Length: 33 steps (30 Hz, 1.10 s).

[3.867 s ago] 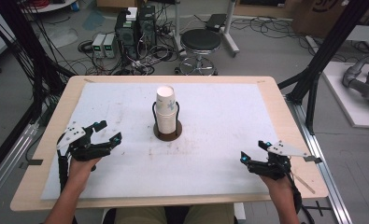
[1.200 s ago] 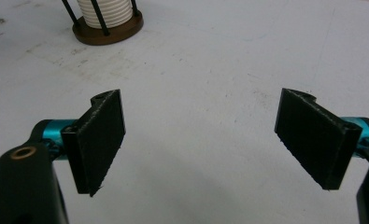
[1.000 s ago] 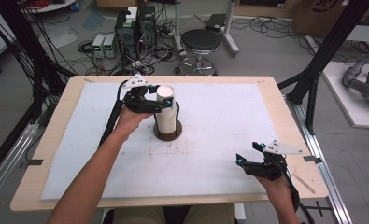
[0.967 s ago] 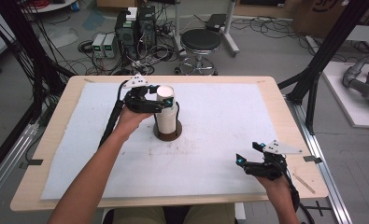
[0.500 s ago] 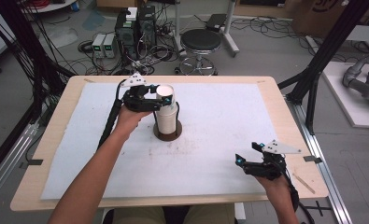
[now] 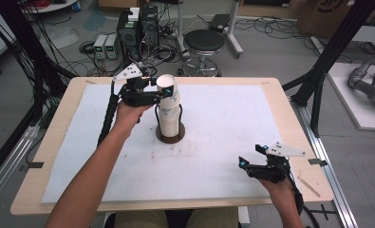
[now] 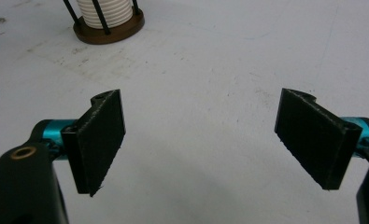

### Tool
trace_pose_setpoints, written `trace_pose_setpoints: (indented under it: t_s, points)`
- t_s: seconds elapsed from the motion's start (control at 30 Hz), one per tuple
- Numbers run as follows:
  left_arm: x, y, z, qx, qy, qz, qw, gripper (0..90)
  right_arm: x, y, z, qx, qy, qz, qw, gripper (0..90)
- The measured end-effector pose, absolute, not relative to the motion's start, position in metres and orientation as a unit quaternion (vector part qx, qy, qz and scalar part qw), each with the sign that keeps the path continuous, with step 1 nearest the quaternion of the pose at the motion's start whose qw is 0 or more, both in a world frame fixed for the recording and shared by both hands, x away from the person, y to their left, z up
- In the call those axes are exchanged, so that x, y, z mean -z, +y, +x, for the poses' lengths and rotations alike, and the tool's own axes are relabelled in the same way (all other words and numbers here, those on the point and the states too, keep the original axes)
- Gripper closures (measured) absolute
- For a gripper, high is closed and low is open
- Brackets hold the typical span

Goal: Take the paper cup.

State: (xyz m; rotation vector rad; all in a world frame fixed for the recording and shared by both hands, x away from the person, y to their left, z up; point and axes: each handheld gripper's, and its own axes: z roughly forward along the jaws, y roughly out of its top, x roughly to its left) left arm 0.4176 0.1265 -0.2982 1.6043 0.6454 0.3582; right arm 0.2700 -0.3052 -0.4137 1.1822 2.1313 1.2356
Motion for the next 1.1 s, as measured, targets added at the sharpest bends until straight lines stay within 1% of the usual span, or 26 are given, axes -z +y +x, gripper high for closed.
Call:
trace_pose_setpoints:
  t_s: [0.2, 0.27, 0.37, 0.5, 0.77, 0.93, 1.1]
  points:
    - [0.282, 0.134, 0.414, -0.158, 0.273, 0.693, 0.648, 35.7, 0.413, -0.306, 0.270, -0.442, 0.764, 0.423, 0.204, 16.5]
    - [0.275, 0.142, 0.409, -0.158, 0.273, 0.678, 0.664, 35.7, 0.413, -0.306, 0.270, -0.443, 0.764, 0.422, 0.205, 16.5]
    - [0.271, 0.149, 0.406, -0.161, 0.272, 0.673, 0.668, 35.8, 0.413, -0.304, 0.270, -0.443, 0.763, 0.424, 0.204, 16.5]
    - [0.267, 0.169, 0.395, -0.162, 0.269, 0.666, 0.677, 36.2, 0.413, -0.302, 0.271, -0.444, 0.764, 0.422, 0.203, 16.5]
    - [0.273, 0.196, 0.380, -0.162, 0.276, 0.664, 0.677, 36.7, 0.412, -0.297, 0.275, -0.446, 0.764, 0.422, 0.198, 16.5]
    - [0.286, 0.211, 0.370, -0.160, 0.273, 0.680, 0.661, 36.7, 0.412, -0.290, 0.279, -0.444, 0.769, 0.417, 0.195, 16.5]
    - [0.293, 0.216, 0.361, -0.159, 0.267, 0.689, 0.655, 36.5, 0.412, -0.287, 0.281, -0.446, 0.771, 0.412, 0.194, 16.5]
